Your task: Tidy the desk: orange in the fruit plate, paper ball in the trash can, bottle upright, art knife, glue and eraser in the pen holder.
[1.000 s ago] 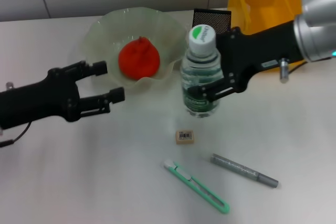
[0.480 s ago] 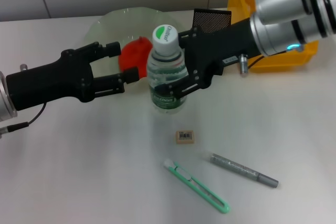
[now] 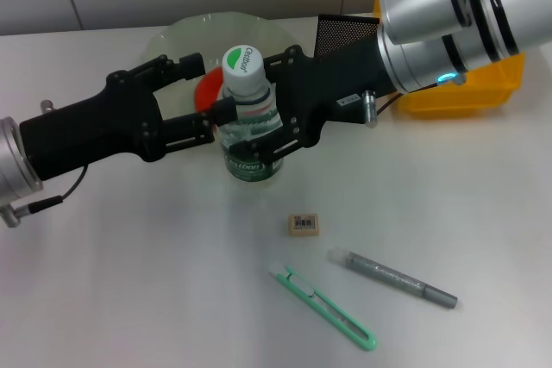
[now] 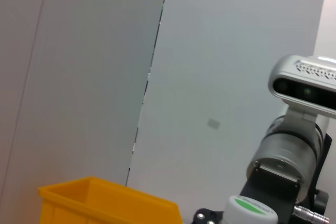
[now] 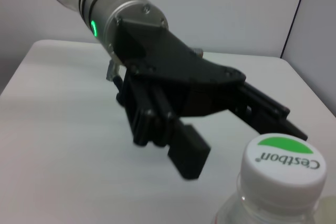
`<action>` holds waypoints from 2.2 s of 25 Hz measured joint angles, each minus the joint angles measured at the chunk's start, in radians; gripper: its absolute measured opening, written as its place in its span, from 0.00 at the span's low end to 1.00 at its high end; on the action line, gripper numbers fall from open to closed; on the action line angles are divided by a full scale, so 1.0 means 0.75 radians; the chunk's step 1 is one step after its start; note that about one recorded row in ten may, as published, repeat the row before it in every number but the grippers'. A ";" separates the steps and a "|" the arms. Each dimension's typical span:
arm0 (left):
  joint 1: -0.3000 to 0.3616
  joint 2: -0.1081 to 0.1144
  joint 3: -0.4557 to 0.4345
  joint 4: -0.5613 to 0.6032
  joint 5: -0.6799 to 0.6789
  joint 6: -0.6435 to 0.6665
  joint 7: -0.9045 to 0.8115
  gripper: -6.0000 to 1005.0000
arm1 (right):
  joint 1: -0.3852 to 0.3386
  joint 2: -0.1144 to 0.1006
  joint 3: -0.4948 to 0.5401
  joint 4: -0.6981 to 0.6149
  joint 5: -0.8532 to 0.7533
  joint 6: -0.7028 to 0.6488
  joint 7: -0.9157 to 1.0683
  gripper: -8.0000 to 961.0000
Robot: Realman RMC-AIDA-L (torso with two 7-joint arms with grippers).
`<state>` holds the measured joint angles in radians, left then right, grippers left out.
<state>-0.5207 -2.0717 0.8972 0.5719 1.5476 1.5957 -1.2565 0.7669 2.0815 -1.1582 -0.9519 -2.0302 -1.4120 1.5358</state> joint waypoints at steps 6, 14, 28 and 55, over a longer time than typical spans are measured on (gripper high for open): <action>-0.025 0.000 0.002 -0.079 -0.001 -0.003 0.098 0.86 | 0.029 0.000 0.000 0.051 0.003 0.023 -0.009 0.83; -0.036 0.003 -0.005 -0.101 -0.002 -0.038 0.121 0.86 | 0.114 0.002 0.000 0.228 0.040 0.083 -0.094 0.83; -0.012 0.013 -0.028 -0.075 0.002 -0.046 0.099 0.86 | 0.205 0.005 -0.027 0.432 0.077 0.195 -0.197 0.83; -0.025 0.012 0.004 -0.072 0.015 -0.088 0.066 0.81 | 0.197 0.006 -0.035 0.437 0.106 0.190 -0.213 0.83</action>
<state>-0.5392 -2.0623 0.9002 0.5181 1.5586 1.5297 -1.2071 0.9144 2.0862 -1.1843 -0.6243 -1.9505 -1.2692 1.3759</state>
